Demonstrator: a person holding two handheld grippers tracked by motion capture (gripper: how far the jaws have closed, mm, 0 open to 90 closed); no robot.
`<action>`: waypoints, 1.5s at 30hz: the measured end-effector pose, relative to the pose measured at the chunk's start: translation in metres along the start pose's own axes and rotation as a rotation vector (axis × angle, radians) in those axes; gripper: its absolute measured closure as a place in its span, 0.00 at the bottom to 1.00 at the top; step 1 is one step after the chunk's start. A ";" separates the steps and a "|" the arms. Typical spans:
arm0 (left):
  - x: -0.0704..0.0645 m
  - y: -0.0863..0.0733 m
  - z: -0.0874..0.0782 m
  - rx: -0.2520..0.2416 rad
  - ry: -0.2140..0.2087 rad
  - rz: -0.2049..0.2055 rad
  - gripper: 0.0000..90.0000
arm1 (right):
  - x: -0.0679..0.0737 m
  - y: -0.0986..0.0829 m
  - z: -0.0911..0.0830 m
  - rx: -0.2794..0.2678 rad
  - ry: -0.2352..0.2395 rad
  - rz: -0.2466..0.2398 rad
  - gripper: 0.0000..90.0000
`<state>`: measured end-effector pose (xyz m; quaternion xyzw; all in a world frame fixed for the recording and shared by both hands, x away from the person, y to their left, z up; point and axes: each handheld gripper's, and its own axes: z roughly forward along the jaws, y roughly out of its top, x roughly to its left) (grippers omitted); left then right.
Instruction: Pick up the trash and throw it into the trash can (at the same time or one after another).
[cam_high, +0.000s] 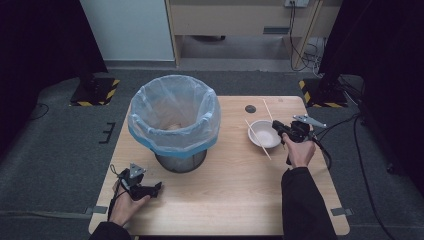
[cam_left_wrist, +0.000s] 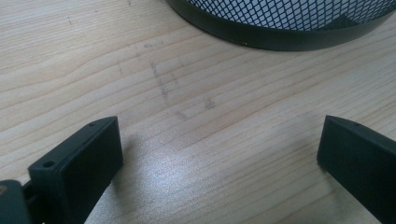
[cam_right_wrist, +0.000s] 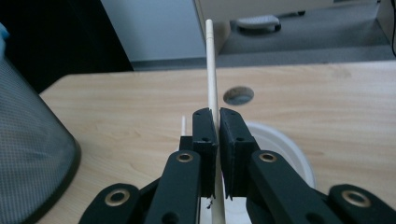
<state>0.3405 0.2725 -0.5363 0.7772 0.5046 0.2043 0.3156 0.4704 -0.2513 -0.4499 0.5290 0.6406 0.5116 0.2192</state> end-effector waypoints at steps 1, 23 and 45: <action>0.000 0.000 0.000 0.000 0.000 0.000 0.00 | 0.001 0.003 -0.002 -0.009 0.004 0.002 0.95; 0.000 0.000 0.000 0.002 -0.001 0.001 0.00 | 0.030 0.044 -0.034 -0.199 0.105 -0.018 0.95; 0.000 0.000 0.000 0.002 -0.001 0.002 0.00 | 0.073 0.077 -0.054 -0.328 0.229 -0.051 0.95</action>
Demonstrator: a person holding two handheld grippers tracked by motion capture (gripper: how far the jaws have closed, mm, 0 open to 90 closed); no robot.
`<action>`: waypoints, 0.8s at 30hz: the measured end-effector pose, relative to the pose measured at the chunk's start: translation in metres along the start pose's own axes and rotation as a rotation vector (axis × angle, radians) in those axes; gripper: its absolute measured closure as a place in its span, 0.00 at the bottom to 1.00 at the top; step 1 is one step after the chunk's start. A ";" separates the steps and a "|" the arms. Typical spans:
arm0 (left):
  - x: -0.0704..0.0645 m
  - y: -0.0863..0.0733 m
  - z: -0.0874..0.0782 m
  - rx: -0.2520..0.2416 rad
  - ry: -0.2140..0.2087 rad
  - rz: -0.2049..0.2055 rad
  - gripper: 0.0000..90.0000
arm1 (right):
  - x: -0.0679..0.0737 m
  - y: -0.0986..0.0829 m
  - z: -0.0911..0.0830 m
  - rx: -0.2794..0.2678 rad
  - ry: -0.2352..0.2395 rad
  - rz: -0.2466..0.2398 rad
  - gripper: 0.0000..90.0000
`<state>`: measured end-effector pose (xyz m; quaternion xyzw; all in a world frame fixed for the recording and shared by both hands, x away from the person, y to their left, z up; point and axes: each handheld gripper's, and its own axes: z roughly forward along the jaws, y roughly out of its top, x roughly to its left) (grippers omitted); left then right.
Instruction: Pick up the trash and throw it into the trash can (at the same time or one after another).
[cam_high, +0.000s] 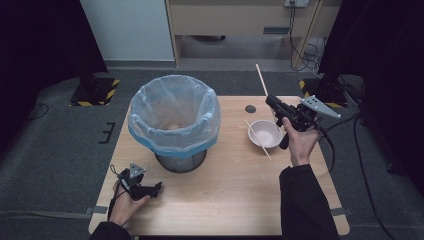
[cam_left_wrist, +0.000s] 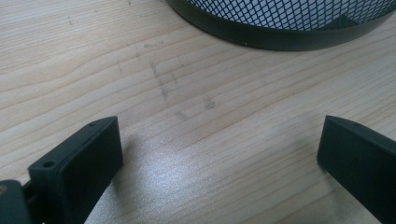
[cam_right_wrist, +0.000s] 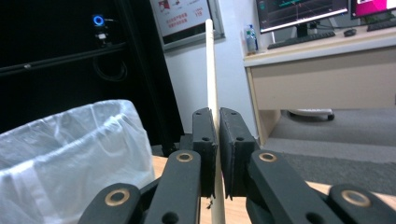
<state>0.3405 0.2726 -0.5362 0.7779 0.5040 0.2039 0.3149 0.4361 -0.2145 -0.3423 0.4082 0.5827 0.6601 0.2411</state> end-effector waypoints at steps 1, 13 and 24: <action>0.000 0.000 0.000 0.000 0.000 0.000 0.00 | 0.002 0.002 0.001 -0.005 0.004 -0.003 0.95; 0.000 0.000 0.000 -0.001 -0.001 0.000 0.00 | 0.025 0.019 0.010 -0.028 0.057 -0.023 0.95; 0.000 0.000 0.000 -0.001 -0.001 0.000 0.00 | 0.047 0.032 0.024 -0.038 0.106 -0.048 0.95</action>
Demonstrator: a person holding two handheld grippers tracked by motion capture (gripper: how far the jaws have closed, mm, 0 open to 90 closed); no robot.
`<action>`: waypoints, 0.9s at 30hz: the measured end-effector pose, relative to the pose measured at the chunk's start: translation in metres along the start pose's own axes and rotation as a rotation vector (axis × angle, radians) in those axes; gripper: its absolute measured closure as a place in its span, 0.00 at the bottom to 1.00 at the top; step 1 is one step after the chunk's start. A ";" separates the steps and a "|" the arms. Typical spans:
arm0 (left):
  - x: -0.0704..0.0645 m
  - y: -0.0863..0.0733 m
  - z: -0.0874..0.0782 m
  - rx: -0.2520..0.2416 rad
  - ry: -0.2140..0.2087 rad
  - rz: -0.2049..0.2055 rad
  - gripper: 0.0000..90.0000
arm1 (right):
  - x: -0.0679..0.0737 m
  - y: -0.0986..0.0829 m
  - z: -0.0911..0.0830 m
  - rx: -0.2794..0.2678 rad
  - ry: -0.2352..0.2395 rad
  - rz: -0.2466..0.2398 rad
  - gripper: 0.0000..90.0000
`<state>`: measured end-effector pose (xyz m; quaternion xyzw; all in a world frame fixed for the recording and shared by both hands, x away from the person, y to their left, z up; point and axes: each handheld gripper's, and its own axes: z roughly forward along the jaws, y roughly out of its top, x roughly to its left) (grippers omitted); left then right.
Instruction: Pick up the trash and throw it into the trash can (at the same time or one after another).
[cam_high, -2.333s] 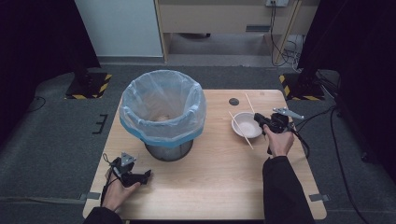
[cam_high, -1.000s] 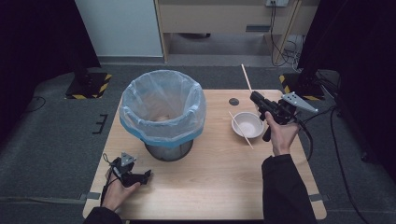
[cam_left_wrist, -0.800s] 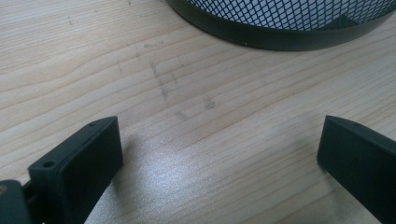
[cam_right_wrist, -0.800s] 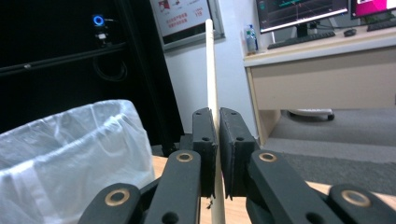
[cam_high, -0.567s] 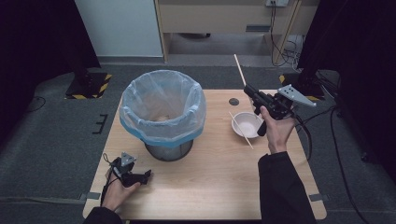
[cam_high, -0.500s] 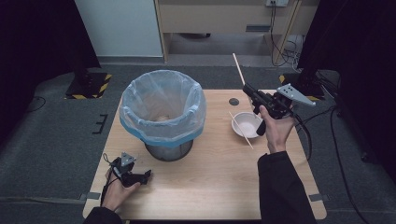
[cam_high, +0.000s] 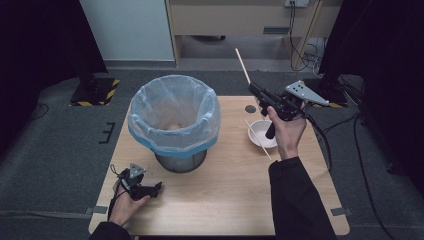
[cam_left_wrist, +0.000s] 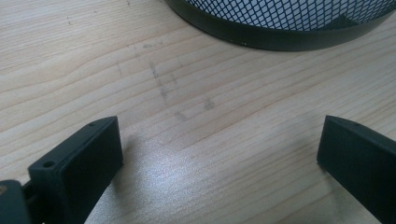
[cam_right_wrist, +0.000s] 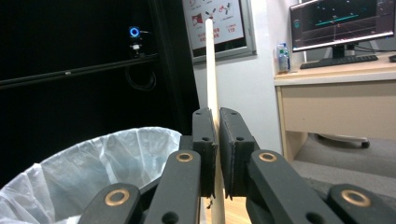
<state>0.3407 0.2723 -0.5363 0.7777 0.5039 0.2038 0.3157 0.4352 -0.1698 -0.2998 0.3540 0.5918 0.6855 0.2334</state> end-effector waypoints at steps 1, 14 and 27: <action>0.000 0.000 0.000 0.000 0.000 0.000 0.00 | 0.002 0.001 0.002 0.000 0.005 -0.002 0.95; 0.000 0.000 0.000 0.001 -0.003 0.003 0.00 | 0.022 0.011 0.019 -0.011 0.050 -0.014 0.95; -0.001 0.001 0.001 0.000 -0.004 0.005 0.00 | 0.033 0.010 0.036 -0.012 0.082 0.005 0.95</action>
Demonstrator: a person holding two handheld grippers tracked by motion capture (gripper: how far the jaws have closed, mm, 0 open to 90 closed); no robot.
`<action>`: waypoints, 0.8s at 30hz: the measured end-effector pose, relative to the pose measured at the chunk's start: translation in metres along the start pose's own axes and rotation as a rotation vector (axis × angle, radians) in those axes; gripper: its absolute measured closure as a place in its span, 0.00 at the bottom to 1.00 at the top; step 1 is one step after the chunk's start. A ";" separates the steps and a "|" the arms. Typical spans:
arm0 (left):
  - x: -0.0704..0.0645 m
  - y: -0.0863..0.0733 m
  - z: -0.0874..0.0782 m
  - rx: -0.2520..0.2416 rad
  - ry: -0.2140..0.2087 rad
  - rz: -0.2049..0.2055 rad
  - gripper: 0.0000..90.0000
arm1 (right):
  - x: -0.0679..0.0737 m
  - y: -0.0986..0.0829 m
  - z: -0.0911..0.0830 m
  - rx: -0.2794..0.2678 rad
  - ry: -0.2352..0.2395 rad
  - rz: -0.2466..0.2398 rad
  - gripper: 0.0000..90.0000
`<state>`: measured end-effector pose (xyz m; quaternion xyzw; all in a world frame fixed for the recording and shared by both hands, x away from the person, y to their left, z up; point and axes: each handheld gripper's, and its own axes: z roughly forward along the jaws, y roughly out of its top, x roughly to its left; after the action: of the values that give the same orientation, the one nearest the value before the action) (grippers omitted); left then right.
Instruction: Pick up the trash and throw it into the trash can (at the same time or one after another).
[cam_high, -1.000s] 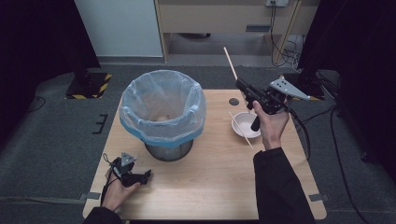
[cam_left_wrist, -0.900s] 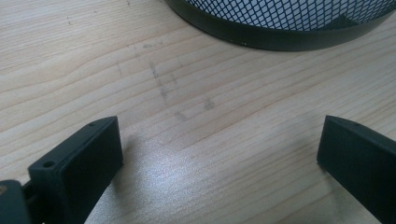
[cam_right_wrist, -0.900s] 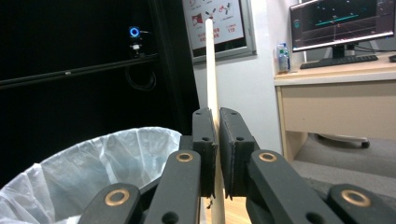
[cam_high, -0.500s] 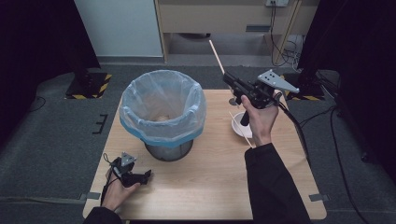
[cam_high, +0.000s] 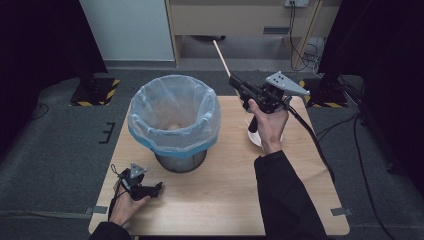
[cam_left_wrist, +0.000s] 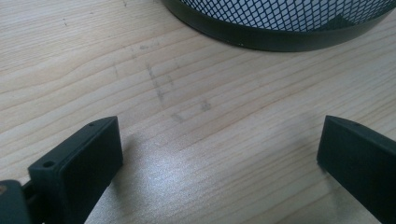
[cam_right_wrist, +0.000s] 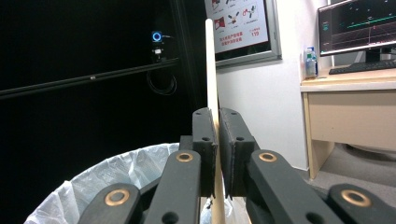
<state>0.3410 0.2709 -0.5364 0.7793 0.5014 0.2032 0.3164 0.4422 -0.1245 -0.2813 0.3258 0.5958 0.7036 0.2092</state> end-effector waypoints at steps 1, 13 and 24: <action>0.000 0.000 0.000 0.000 0.000 0.000 0.00 | 0.000 0.000 0.000 -0.001 -0.001 -0.001 0.95; 0.000 0.000 0.000 0.000 0.000 0.001 0.00 | 0.016 0.009 0.021 -0.001 0.038 -0.029 0.95; 0.000 0.000 0.000 -0.001 0.000 -0.002 0.00 | 0.036 0.008 0.050 0.006 0.084 -0.024 0.95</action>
<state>0.3410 0.2705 -0.5364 0.7786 0.5019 0.2032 0.3171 0.4527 -0.0667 -0.2616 0.2892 0.6100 0.7124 0.1913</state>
